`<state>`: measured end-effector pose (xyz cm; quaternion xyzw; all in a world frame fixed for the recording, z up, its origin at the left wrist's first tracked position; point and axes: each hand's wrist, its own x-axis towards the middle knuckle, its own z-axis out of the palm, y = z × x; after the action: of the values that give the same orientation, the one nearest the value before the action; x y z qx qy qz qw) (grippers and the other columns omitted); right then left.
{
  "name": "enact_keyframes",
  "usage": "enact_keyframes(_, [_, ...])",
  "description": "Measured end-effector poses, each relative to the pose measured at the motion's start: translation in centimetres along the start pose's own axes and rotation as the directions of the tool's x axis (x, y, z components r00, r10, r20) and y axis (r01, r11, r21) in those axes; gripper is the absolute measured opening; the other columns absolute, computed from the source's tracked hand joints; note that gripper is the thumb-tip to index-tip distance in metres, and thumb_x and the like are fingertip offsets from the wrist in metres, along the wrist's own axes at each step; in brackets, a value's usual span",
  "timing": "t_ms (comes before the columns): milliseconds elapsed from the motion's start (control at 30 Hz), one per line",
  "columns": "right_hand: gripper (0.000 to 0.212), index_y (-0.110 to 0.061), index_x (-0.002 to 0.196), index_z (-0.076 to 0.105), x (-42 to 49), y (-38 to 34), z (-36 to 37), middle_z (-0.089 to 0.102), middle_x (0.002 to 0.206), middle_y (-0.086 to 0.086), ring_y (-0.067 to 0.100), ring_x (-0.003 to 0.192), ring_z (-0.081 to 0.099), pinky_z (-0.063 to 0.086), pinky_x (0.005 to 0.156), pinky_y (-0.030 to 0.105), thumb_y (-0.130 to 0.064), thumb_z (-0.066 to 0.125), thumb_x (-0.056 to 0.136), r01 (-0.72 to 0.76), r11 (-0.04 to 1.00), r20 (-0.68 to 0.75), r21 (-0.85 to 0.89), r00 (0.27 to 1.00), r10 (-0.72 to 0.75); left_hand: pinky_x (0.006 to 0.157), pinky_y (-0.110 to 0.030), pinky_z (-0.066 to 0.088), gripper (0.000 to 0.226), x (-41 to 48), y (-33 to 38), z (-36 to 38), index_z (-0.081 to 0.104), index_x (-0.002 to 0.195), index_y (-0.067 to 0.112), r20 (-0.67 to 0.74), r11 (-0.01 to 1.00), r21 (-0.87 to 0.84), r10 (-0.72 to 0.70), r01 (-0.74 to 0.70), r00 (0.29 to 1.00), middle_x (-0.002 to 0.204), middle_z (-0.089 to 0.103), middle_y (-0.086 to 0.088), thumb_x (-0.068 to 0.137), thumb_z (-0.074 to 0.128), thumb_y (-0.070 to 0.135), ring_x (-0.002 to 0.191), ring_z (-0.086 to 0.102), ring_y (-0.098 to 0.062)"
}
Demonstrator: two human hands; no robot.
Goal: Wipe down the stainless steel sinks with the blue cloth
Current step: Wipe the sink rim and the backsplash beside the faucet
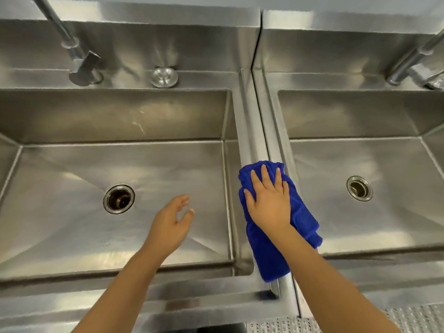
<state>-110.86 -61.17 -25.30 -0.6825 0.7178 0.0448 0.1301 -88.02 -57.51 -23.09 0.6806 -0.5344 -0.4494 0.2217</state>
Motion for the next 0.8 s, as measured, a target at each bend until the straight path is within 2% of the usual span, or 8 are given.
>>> enact_keyframes(167, [0.058,-0.022,0.15,0.027,-0.9,-0.1,-0.1,0.015,0.16,0.005,0.035,0.147,0.0,0.011,0.118,0.046,-0.05,0.029,0.099,-0.014,0.999,0.01,0.04,1.0,0.013,0.094,-0.02,0.031,0.041,0.2,-0.5,-0.7,0.05,0.136,0.011,-0.049,1.0,-0.014,-0.016,0.015,0.999,0.132,0.057,-0.003,0.095,0.055,0.01,0.113,0.048,-0.008])
enact_keyframes(267, [0.062,-0.019,0.142,0.046,-4.7,0.5,0.7,0.037,0.152,0.009,0.039,0.143,0.021,0.024,0.112,0.049,-0.052,0.027,0.094,-0.002,0.997,-0.056,0.079,0.998,0.006,0.095,-0.02,0.031,0.041,0.4,-0.3,-0.2,0.049,0.136,0.014,-0.038,0.999,-0.032,-0.031,0.03,0.999,0.133,0.056,-0.001,0.096,0.054,0.012,0.116,0.048,-0.008])
enact_keyframes(367, [0.059,-0.018,0.136,0.053,-5.0,0.5,1.1,0.047,0.144,0.011,0.042,0.137,0.034,0.032,0.106,0.052,-0.049,0.029,0.092,-0.023,0.998,-0.012,0.056,1.0,0.024,0.097,-0.021,0.032,0.041,0.5,-0.1,0.3,0.049,0.136,0.014,-0.027,0.999,-0.037,-0.033,0.032,0.999,0.134,0.056,-0.002,0.096,0.054,0.013,0.121,0.05,-0.013])
enact_keyframes(433, [0.058,-0.018,0.139,0.049,-3.1,0.1,0.7,0.043,0.148,0.011,0.043,0.139,0.03,0.031,0.108,0.054,-0.046,0.029,0.093,-0.021,1.0,-0.046,0.011,0.999,0.022,0.098,-0.021,0.032,0.041,0.7,0.3,0.3,0.049,0.136,0.015,-0.028,0.999,-0.033,-0.022,0.021,0.999,0.134,0.056,-0.001,0.096,0.054,0.013,0.123,0.049,-0.014])
enact_keyframes(567, [0.058,-0.025,0.152,0.018,1.9,-0.9,-1.2,0.007,0.162,0.005,0.037,0.147,-0.002,0.009,0.117,0.05,-0.047,0.032,0.1,-0.041,0.999,0.068,0.009,0.997,0.041,0.098,-0.021,0.031,0.042,1.0,0.8,0.4,0.048,0.137,0.013,-0.019,1.0,-0.013,0.0,0.0,1.0,0.134,0.055,-0.001,0.096,0.053,0.012,0.125,0.048,-0.015])
enact_keyframes(633, [0.06,-0.026,0.152,0.017,2.3,-1.1,-1.7,0.004,0.162,0.004,0.036,0.147,-0.004,0.006,0.118,0.049,-0.049,0.033,0.099,-0.053,0.998,0.077,0.034,0.996,0.05,0.098,-0.02,0.031,0.042,1.0,1.0,0.5,0.048,0.137,0.013,-0.013,1.0,-0.015,0.004,-0.005,1.0,0.135,0.055,-0.002,0.096,0.053,0.012,0.125,0.048,-0.016])
enact_keyframes(700, [0.058,-0.026,0.151,0.022,0.8,-0.9,-1.1,0.011,0.161,0.006,0.036,0.147,0.002,0.009,0.117,0.049,-0.047,0.035,0.099,-0.049,0.997,0.036,0.055,0.998,0.048,0.098,-0.02,0.031,0.042,0.9,1.0,0.5,0.047,0.138,0.013,-0.01,1.0,-0.024,0.007,-0.007,1.0,0.136,0.055,-0.002,0.096,0.053,0.012,0.126,0.048,-0.016])
enact_keyframes(800, [0.057,-0.022,0.144,0.042,-2.7,-0.2,0.6,0.038,0.151,0.011,0.04,0.141,0.027,0.027,0.111,0.053,-0.048,0.033,0.094,-0.028,0.998,-0.079,0.05,0.996,0.032,0.099,-0.021,0.031,0.042,0.8,0.5,0.6,0.047,0.138,0.013,-0.011,0.999,-0.038,0.001,-0.001,1.0,0.136,0.055,-0.002,0.096,0.053,0.012,0.126,0.047,-0.015])
